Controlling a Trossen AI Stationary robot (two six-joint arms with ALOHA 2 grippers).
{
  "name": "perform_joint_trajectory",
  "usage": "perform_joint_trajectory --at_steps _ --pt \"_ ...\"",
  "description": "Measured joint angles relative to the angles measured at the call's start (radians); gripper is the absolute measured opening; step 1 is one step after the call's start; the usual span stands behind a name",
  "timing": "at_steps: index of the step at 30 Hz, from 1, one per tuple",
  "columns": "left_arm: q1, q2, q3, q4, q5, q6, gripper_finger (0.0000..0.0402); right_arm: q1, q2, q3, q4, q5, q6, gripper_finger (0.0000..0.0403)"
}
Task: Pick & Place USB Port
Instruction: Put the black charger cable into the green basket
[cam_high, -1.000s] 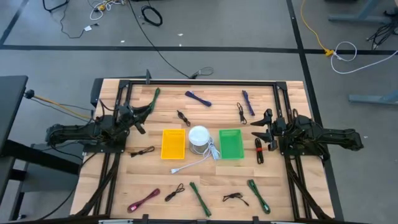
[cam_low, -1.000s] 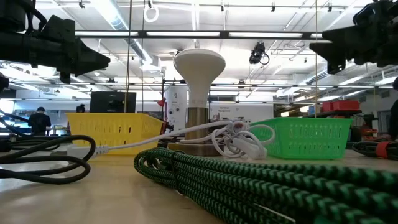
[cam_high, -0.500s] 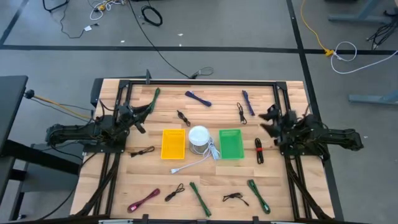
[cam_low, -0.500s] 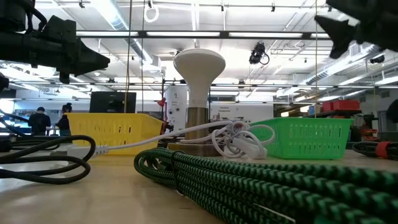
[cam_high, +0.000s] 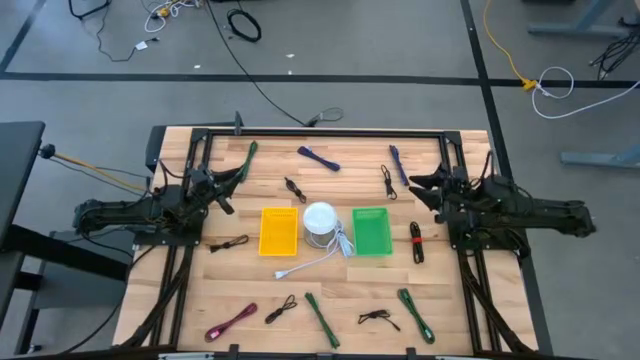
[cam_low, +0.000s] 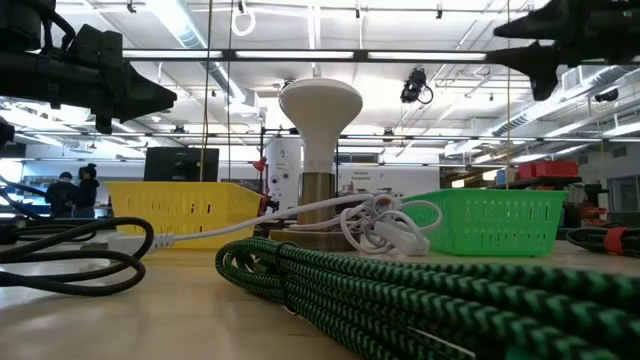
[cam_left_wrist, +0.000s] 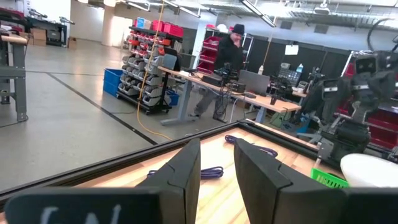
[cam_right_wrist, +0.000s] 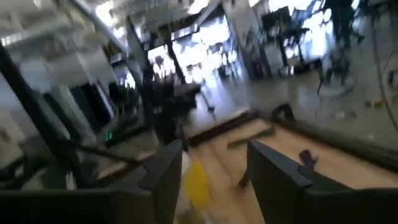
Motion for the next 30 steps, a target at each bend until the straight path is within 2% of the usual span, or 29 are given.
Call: perform_joint_trajectory --at_steps 5,10,15,20,30 --pt "0.0 0.0 0.0 0.001 0.0 0.002 0.0103 0.035 0.282 0.233 -0.367 0.034 0.093 0.0139" --pt "0.0 0.0 0.0 0.0 0.0 0.01 0.0103 0.068 0.543 0.438 -0.722 -0.046 0.269 0.0125" --pt "0.0 0.0 0.0 0.0 0.0 0.01 0.0103 0.092 0.726 0.554 -1.035 -0.13 0.441 0.0125" --pt "0.0 0.0 0.0 0.0 0.0 0.008 0.0103 0.119 0.81 0.559 -1.14 -0.171 0.575 0.0137" --pt "0.0 0.0 0.0 -0.001 0.0 0.006 0.0103 0.185 0.866 0.452 -1.17 -0.187 0.809 0.0187"
